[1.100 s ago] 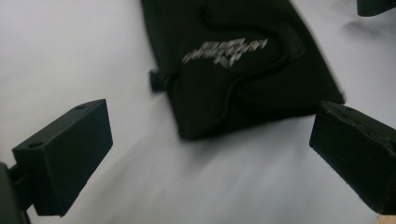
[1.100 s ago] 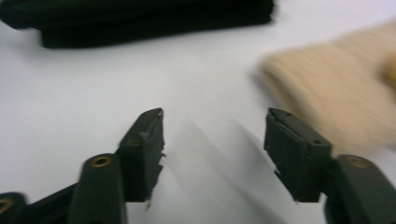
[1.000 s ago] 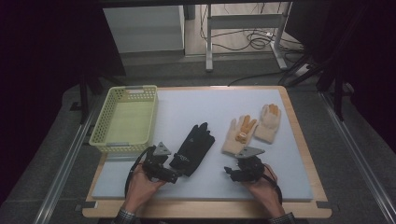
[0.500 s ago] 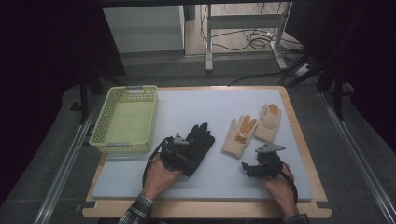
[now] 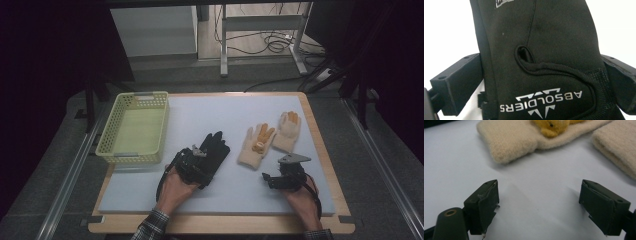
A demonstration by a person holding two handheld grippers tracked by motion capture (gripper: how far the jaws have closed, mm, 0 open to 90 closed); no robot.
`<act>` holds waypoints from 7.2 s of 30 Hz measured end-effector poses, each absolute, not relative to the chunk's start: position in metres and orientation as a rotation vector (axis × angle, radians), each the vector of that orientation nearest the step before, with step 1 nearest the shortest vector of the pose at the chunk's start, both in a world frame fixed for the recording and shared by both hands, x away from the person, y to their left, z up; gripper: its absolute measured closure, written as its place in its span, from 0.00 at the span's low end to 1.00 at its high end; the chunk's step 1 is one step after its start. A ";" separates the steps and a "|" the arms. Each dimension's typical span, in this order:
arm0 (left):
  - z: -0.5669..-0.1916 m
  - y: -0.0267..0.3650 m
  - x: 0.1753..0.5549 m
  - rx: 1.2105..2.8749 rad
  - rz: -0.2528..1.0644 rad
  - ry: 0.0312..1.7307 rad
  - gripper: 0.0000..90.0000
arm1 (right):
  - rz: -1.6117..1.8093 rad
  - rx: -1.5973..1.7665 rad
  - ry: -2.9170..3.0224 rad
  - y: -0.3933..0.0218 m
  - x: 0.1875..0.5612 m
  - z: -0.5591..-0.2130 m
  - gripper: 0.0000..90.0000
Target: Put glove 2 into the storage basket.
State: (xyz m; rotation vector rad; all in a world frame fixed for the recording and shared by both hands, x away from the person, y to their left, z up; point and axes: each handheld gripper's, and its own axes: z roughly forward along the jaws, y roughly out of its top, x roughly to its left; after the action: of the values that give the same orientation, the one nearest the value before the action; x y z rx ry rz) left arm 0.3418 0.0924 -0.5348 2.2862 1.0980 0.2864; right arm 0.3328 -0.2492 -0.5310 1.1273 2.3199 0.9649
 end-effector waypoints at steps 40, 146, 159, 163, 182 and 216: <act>-0.492 0.110 0.355 2.278 0.295 1.049 0.81 | 0.940 1.160 2.281 -0.253 0.335 -0.532 0.16; -0.485 0.349 0.443 2.039 0.395 1.744 0.06 | 0.945 1.161 2.277 -0.252 0.335 -0.532 0.16; -0.479 0.353 0.428 1.956 0.383 1.648 0.03 | 0.944 1.161 2.277 -0.252 0.335 -0.532 0.16; -0.475 0.351 0.422 1.941 0.394 1.605 0.01 | 0.944 1.160 2.277 -0.252 0.335 -0.532 0.16; -0.449 0.319 0.394 1.918 0.482 1.328 0.00 | 0.944 1.160 2.277 -0.252 0.335 -0.532 0.16; -0.440 0.206 0.339 2.023 0.459 0.895 0.00 | 0.941 1.158 2.279 -0.253 0.335 -0.532 0.16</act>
State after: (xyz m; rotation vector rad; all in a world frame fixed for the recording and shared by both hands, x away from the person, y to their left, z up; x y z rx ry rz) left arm 0.3389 0.2056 -0.4404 2.0227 0.8950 0.4595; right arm 0.3349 -0.2526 -0.5322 1.1583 2.2788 0.9414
